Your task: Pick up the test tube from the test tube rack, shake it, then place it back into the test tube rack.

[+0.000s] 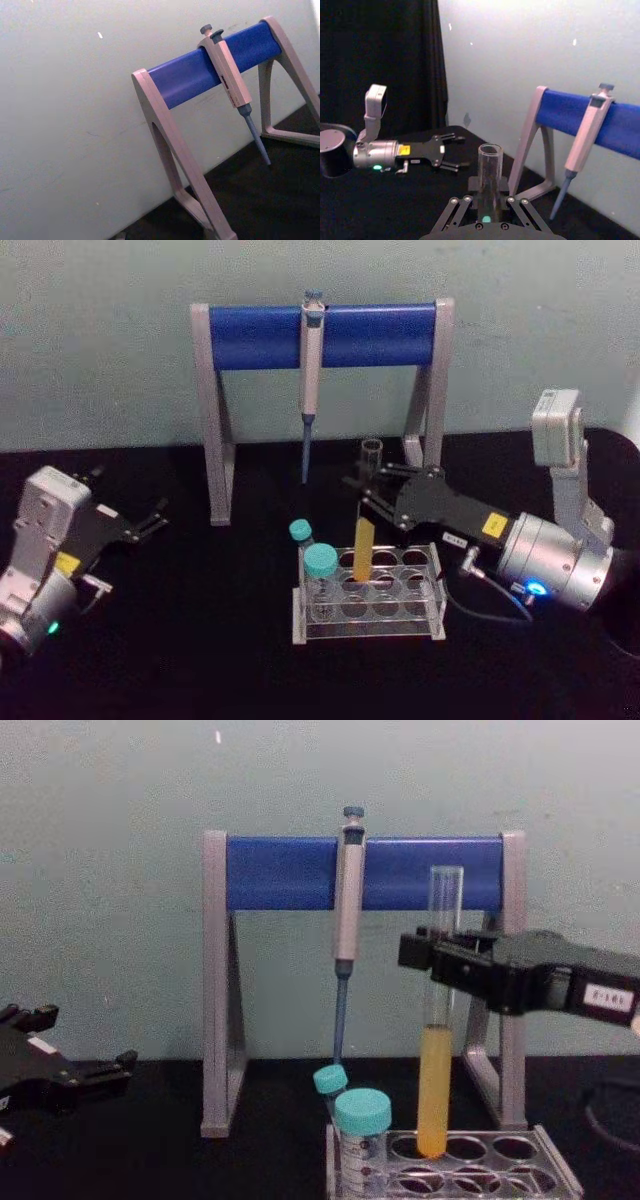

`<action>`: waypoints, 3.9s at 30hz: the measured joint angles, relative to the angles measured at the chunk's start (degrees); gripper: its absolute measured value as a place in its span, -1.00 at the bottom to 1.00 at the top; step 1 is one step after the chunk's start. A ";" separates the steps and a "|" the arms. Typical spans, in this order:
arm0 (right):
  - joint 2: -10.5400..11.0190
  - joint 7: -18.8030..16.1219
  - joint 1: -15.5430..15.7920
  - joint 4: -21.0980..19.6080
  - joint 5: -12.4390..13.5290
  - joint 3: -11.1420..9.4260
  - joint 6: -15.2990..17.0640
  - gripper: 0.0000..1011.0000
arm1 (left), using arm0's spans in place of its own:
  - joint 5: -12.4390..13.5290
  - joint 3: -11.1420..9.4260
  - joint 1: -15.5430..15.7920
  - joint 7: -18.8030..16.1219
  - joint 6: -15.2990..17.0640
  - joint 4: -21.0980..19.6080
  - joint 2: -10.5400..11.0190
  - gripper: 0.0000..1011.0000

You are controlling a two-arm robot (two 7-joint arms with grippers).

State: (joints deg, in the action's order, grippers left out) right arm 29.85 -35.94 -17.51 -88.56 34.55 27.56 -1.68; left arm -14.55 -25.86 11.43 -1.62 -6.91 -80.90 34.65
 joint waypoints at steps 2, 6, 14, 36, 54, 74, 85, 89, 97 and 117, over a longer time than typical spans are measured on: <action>0.12 0.39 -0.27 -0.26 0.03 -0.24 0.21 -0.55 | 0.00 0.00 0.00 0.00 0.00 0.00 0.00 0.98; 0.20 0.76 -0.74 -0.37 0.00 -0.45 0.43 -0.55 | 0.00 0.00 0.00 0.00 0.00 0.00 0.00 0.98; -0.10 1.19 -1.54 0.45 -0.19 -0.44 0.56 -0.55 | 0.00 0.00 0.00 0.00 0.00 0.00 0.00 0.98; -2.55 2.29 -5.02 5.22 -1.64 -0.60 0.86 -0.55 | 0.00 0.00 0.00 0.00 0.00 0.00 0.00 0.98; -0.77 4.09 -3.06 3.09 -2.02 -2.82 1.22 -0.55 | 0.00 0.00 0.00 0.00 0.00 0.00 0.00 0.98; 0.28 1.35 -0.06 -2.01 0.26 -1.36 2.24 -0.55 | 0.00 0.00 0.00 0.00 0.00 0.00 0.00 0.98; -2.90 2.02 -5.09 3.63 -1.01 0.16 1.60 -0.55 | 0.00 0.00 0.00 0.00 0.00 0.00 0.00 0.98; -3.19 2.64 -5.64 4.64 -1.35 -0.03 1.62 -0.55 | 0.00 0.00 0.00 0.00 0.00 0.00 0.00 0.98; -2.65 3.56 -5.20 4.59 -1.51 -1.04 1.68 -0.55 | 0.00 0.00 0.00 0.00 0.00 0.00 0.00 0.98; 1.82 3.09 1.63 -3.31 -0.31 -2.79 2.90 -0.55 | 0.00 0.00 0.00 0.00 0.00 0.00 0.00 0.98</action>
State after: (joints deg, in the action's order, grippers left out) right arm 31.67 -32.86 -15.89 -91.87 34.24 24.77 1.23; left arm -14.55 -25.86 11.43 -1.62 -6.91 -80.90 34.65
